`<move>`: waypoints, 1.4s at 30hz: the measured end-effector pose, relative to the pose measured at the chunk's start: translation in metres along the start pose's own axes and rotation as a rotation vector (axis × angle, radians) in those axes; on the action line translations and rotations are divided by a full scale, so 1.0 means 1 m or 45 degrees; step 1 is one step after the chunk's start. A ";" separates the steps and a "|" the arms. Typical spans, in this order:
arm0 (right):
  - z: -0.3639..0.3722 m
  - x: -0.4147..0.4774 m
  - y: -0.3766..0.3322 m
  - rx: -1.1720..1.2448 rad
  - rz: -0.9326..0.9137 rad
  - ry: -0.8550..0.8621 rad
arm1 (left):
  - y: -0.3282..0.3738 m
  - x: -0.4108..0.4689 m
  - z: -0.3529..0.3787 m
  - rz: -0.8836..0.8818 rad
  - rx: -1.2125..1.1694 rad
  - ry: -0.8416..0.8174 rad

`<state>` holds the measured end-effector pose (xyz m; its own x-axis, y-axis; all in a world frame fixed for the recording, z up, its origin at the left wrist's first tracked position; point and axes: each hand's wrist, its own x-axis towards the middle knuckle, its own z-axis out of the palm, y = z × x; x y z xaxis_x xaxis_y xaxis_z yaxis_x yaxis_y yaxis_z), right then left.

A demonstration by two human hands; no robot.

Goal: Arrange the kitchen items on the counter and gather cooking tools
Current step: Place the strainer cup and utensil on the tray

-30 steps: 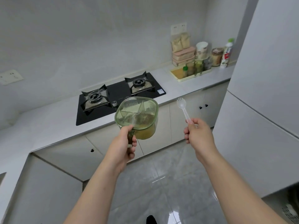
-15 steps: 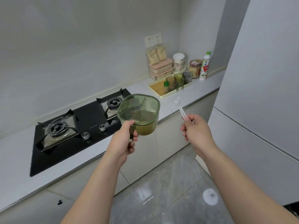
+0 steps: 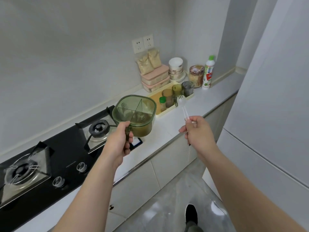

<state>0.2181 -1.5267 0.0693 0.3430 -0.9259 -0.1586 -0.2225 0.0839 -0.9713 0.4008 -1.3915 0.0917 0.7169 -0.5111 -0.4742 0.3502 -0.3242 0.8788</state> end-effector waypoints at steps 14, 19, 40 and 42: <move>0.018 0.203 -0.038 -0.077 0.014 -0.213 | 0.086 0.161 0.064 -0.028 0.087 0.245; 0.031 0.249 -0.038 -0.096 0.012 -0.190 | 0.103 0.224 0.065 0.023 0.210 0.246; 0.084 0.363 -0.031 -0.326 0.124 -0.119 | 0.096 0.421 0.104 -0.080 0.503 -0.089; 0.085 0.372 -0.032 -0.321 0.130 -0.129 | 0.093 0.429 0.110 -0.097 0.480 -0.115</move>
<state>0.4306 -1.8422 0.0259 0.3939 -0.8747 -0.2825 -0.4760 0.0688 -0.8768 0.6747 -1.7284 -0.0364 0.6356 -0.5371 -0.5546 0.1422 -0.6246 0.7679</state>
